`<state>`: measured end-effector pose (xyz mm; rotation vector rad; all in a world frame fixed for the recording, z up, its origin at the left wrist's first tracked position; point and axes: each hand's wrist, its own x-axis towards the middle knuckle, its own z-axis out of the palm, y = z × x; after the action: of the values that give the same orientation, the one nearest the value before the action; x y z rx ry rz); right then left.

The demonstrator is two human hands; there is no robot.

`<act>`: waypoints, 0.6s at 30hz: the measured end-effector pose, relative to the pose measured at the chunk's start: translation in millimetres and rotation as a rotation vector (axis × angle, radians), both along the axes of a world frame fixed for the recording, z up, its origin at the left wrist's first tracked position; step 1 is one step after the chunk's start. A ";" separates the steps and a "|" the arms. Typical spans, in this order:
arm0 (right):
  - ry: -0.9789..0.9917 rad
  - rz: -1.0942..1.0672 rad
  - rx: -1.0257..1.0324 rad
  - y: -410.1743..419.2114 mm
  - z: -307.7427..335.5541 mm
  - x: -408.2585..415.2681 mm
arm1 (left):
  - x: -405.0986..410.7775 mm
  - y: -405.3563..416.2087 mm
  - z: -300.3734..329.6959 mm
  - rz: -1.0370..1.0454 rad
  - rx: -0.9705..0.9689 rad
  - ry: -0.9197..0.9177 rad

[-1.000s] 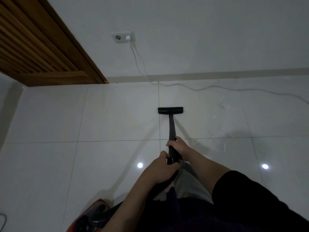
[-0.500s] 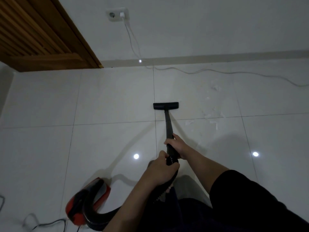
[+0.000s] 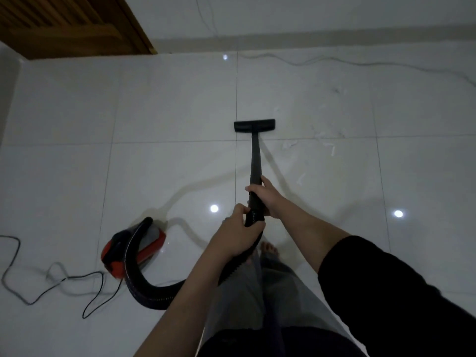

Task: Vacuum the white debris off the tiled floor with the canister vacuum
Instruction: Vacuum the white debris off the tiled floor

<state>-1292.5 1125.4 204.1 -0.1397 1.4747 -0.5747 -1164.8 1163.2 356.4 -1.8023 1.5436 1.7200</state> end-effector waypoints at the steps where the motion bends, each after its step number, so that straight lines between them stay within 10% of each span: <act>1: -0.005 -0.009 -0.005 5.8 -2.8 2.4 | 1.5 6.3 -2.3 -0.008 -0.011 -0.003; 18: 0.040 -0.026 -0.112 113.9 -25.0 63.7 | 59.7 116.1 -8.1 -0.052 -0.006 0.051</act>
<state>-1228.8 1239.3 179.0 -0.2208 1.4850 -0.6793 -1105.1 1279.3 348.3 -1.7184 1.6024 1.7529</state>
